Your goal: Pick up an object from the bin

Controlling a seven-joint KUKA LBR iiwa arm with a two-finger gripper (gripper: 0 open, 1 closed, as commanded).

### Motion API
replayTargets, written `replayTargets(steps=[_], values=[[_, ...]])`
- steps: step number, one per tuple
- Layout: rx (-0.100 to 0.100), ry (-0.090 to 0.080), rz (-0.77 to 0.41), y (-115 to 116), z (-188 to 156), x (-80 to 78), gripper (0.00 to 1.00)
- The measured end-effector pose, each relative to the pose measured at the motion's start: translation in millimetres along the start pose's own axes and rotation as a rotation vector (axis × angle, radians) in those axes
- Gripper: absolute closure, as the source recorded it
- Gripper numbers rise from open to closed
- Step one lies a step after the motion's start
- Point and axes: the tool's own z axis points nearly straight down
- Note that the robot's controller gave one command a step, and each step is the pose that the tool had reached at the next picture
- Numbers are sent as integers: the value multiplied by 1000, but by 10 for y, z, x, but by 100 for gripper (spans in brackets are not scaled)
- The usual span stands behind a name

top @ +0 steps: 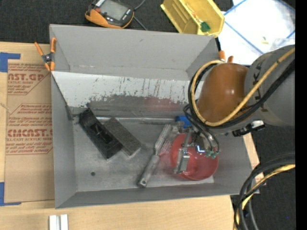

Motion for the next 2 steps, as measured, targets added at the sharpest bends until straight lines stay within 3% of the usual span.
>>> replayTargets(steps=[1, 2], values=[[0, -6, -33, -69, 37, 193, 0], [0, -4, -1, -219, 367, -29, 0]])
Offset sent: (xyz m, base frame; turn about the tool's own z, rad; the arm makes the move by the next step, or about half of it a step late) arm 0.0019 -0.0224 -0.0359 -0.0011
